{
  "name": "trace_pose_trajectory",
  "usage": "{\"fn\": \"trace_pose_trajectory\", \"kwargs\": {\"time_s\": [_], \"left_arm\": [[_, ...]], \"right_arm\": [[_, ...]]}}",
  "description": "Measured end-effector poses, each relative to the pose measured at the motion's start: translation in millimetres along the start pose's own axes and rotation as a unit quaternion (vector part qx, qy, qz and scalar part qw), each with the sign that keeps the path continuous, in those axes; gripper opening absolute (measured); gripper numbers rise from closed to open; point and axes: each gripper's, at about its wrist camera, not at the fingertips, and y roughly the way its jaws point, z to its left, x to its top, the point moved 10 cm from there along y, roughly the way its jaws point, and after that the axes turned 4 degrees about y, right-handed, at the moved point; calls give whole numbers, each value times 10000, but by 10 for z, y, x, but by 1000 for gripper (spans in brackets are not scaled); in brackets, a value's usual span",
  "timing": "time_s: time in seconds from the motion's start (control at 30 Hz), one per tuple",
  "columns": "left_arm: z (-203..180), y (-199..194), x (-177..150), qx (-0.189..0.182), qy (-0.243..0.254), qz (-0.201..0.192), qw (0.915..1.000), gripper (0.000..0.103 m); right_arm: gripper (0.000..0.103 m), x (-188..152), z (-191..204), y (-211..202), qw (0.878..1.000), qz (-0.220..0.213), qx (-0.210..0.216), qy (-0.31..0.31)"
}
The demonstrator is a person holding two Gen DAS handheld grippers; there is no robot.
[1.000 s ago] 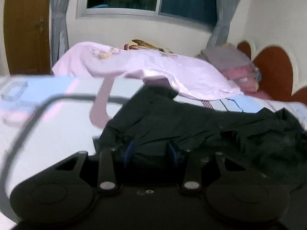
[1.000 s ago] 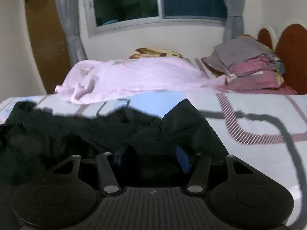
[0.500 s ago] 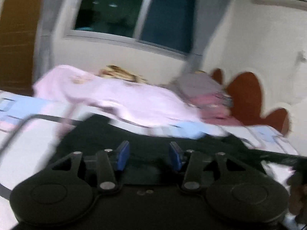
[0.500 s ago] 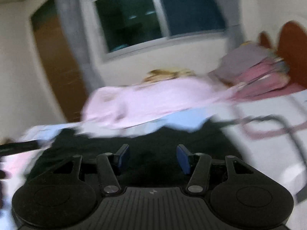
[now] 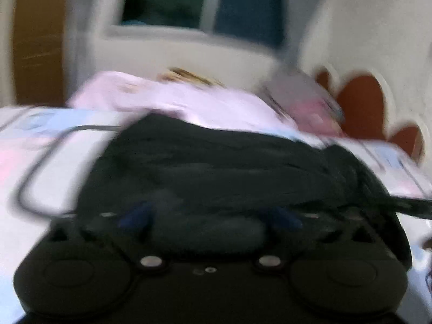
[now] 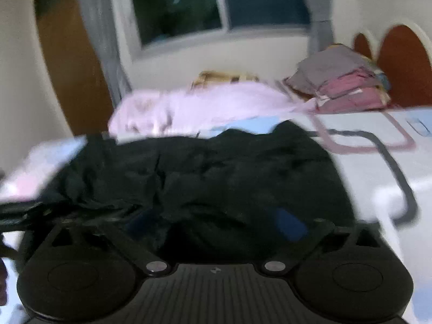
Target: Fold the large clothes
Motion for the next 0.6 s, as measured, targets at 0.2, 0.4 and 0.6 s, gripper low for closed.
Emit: {"fn": "trace_pose_trajectory", "kwargs": {"time_s": [0.2, 0.4, 0.6], "left_arm": [[1060, -615, -836, 447, -1809, 341, 9819, 83], [1161, -447, -1126, -418, -3305, 258, 9425, 79], [1087, -16, -965, -461, -3774, -11, 9249, 79]], "right_arm": [[98, -616, -1069, -766, 9696, 243, -111, 2432], [95, -949, -1027, -600, 9364, 286, 488, 3465], [75, -936, -1057, -189, 9064, 62, 597, 4182]]}}
